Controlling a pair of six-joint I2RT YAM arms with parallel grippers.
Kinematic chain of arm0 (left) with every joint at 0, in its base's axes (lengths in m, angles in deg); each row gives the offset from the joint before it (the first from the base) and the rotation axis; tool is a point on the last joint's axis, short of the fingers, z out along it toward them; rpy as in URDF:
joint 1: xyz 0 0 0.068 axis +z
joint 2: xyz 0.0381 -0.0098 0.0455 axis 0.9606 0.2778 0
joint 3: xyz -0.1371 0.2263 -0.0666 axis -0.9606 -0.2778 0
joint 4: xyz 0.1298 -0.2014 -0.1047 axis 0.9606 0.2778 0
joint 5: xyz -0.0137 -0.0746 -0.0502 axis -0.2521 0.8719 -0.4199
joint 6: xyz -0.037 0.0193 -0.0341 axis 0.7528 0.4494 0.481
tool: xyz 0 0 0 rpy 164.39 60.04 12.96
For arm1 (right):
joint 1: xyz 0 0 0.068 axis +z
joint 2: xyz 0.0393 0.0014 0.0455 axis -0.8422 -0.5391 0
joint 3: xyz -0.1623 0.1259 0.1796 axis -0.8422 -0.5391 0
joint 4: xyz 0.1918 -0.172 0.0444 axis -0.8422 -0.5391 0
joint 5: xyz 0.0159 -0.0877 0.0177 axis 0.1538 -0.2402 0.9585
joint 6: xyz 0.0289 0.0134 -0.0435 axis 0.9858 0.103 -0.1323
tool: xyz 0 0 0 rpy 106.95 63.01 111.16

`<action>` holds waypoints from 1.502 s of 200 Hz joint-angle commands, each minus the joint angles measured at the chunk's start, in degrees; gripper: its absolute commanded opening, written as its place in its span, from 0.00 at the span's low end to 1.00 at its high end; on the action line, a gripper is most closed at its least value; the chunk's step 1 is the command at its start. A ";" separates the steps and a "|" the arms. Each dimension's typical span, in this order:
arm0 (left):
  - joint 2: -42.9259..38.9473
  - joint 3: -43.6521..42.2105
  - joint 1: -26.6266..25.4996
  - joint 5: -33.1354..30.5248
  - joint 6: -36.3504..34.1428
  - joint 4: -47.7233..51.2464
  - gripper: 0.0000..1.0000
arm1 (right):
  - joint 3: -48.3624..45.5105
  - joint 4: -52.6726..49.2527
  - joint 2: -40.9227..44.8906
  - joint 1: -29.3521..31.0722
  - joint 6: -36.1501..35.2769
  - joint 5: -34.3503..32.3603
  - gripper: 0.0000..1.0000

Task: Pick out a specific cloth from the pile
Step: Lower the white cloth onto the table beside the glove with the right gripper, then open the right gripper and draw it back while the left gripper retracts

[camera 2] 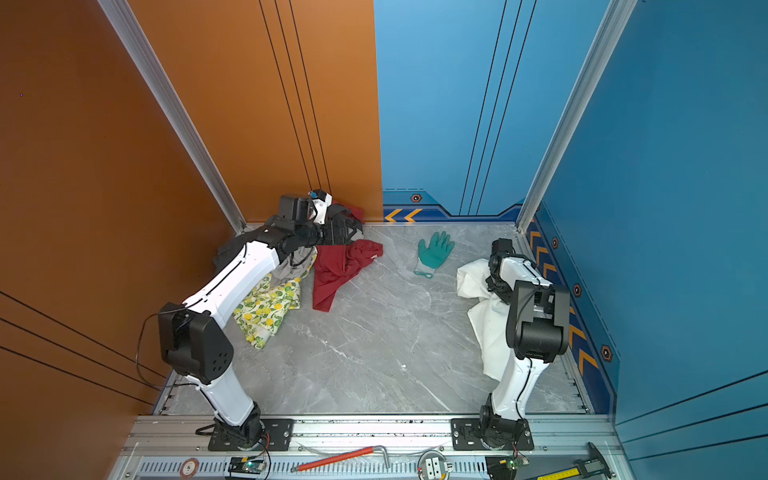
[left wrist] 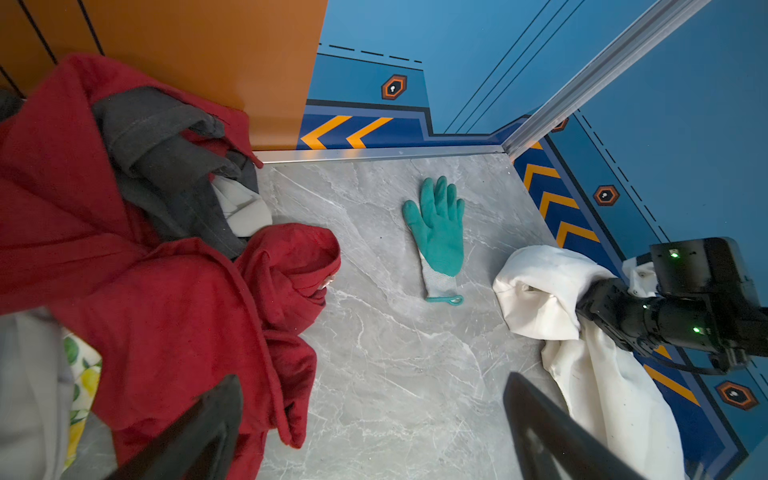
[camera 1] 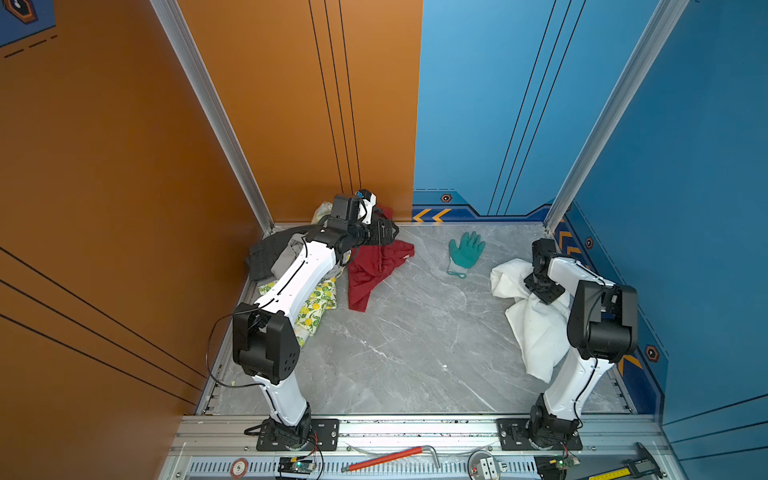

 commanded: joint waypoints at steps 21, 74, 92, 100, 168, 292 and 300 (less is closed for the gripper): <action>-0.31 2.75 0.64 -3.33 -0.55 0.80 0.98 | 2.45 -2.03 5.17 1.00 -1.35 -2.62 0.68; 4.19 8.98 0.91 -4.01 -1.29 0.69 0.98 | 3.27 -2.47 9.61 2.28 -1.38 -6.18 0.81; 5.67 10.97 1.09 -4.41 -2.05 0.70 0.98 | 4.32 -2.47 11.45 3.39 -3.16 -9.60 0.85; 6.32 12.02 1.13 -4.78 -2.18 0.68 0.98 | 5.31 -2.46 11.97 3.85 -4.35 -11.11 0.90; 17.61 27.54 3.71 -7.38 -1.40 0.65 0.98 | 16.83 7.72 10.59 9.19 -23.81 -12.15 1.00; 0.56 -9.49 6.47 -25.25 -4.96 -32.37 0.98 | -7.49 41.16 27.26 14.66 -41.49 9.78 1.00; -1.31 -13.54 6.65 -26.61 -5.03 -34.82 0.98 | -10.16 42.09 28.90 14.43 -41.64 9.92 1.00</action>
